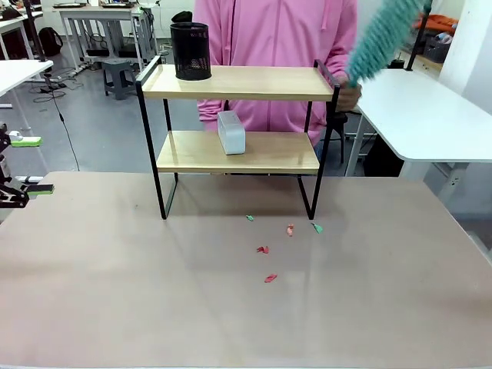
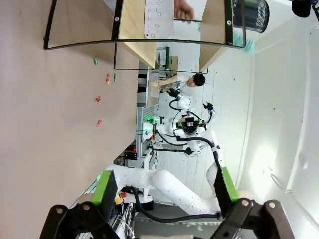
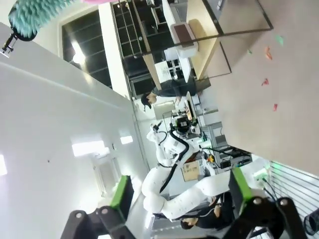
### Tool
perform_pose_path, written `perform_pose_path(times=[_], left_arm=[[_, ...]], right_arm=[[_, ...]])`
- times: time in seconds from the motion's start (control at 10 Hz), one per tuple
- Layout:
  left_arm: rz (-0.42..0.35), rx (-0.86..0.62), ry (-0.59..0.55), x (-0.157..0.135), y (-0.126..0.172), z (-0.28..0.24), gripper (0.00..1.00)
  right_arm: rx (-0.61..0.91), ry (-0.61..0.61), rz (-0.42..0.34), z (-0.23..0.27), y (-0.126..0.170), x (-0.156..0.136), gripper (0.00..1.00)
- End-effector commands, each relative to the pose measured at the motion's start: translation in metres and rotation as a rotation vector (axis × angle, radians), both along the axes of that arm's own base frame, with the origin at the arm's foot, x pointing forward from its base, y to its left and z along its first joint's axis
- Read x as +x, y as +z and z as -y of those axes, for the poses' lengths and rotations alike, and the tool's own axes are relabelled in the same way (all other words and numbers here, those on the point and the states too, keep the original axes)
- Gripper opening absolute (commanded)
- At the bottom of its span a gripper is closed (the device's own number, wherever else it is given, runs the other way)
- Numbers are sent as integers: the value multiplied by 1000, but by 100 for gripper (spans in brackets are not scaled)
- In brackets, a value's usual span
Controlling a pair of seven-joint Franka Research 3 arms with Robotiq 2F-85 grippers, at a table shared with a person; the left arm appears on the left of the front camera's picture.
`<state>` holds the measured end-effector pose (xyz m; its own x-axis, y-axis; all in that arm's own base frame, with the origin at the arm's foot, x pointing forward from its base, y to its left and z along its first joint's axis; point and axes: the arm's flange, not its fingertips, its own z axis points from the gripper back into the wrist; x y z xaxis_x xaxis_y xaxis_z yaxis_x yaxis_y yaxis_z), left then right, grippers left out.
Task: Clean the shelf.
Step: Hand the Duster back to the human.
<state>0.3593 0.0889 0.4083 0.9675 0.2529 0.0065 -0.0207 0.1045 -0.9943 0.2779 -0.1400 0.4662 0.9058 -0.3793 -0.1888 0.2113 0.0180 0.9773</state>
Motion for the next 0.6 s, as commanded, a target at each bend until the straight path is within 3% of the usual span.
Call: perform_pose_path(times=[0.0,0.2,0.5], left_arm=[[0,0,0,0,0,0,100],[120,24,-15,8,16,64,100],[160,-58,-66,17,5,138,100]], right_arm=[[-55,115,11,-45,0,2,100],[-80,177,-25,-114,-12,27,100],[-16,130,-8,-195,-52,35,100]])
